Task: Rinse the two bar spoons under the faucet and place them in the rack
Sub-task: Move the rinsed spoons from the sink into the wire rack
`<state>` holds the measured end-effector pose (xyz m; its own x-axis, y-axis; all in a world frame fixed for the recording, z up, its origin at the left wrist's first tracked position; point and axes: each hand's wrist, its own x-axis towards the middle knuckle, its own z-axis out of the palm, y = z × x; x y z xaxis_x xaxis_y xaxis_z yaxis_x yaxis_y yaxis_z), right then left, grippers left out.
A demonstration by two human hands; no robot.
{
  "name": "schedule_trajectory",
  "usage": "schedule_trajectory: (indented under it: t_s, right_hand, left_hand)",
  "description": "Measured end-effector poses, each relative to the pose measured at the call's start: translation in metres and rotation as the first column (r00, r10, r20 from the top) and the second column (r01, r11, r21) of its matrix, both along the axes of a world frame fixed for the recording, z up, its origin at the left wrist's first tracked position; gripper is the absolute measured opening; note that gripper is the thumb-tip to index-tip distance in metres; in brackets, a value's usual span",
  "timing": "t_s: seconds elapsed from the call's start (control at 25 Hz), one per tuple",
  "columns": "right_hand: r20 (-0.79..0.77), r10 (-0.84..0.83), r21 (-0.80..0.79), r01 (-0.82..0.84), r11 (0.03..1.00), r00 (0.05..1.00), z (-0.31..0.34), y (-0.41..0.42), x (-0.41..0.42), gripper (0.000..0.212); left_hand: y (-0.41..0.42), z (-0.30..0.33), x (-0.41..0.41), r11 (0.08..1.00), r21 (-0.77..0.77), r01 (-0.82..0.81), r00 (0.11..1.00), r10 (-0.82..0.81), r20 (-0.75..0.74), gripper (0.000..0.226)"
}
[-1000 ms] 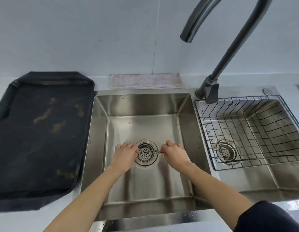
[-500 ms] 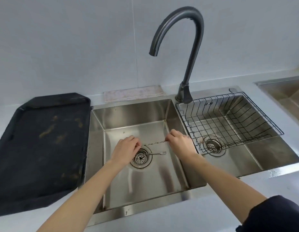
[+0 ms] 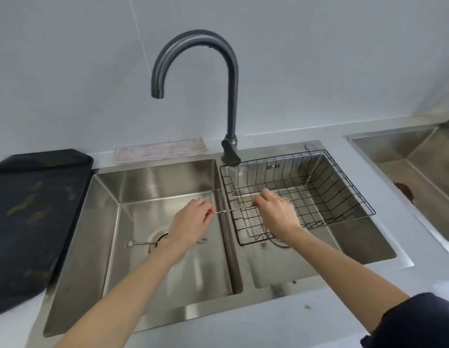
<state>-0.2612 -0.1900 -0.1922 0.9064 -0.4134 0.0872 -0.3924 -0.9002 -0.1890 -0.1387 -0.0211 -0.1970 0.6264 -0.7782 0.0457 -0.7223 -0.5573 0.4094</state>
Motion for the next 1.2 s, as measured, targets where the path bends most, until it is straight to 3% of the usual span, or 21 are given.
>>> schedule_trajectory:
  t_s: [0.24,0.56,1.2]
  right_hand:
    - [0.001,0.052,-0.031,-0.052,0.998,0.999,-0.005,-0.081,-0.034,0.026]
    - [-0.090,0.065,0.052,-0.060,0.997,0.994,-0.018,-0.146,-0.047,0.024]
    - [-0.225,0.095,0.216,-0.045,0.975,0.970,-0.071,-0.203,0.010,0.023]
  left_hand:
    - [-0.073,-0.002,-0.039,0.999,-0.032,0.010,1.000,-0.009,0.019,0.022]
    - [-0.133,-0.013,-0.059,0.998,0.058,-0.027,0.999,0.030,-0.042,0.022]
    - [-0.199,-0.057,-0.005,0.956,0.284,-0.070,0.989,0.103,-0.105,0.021]
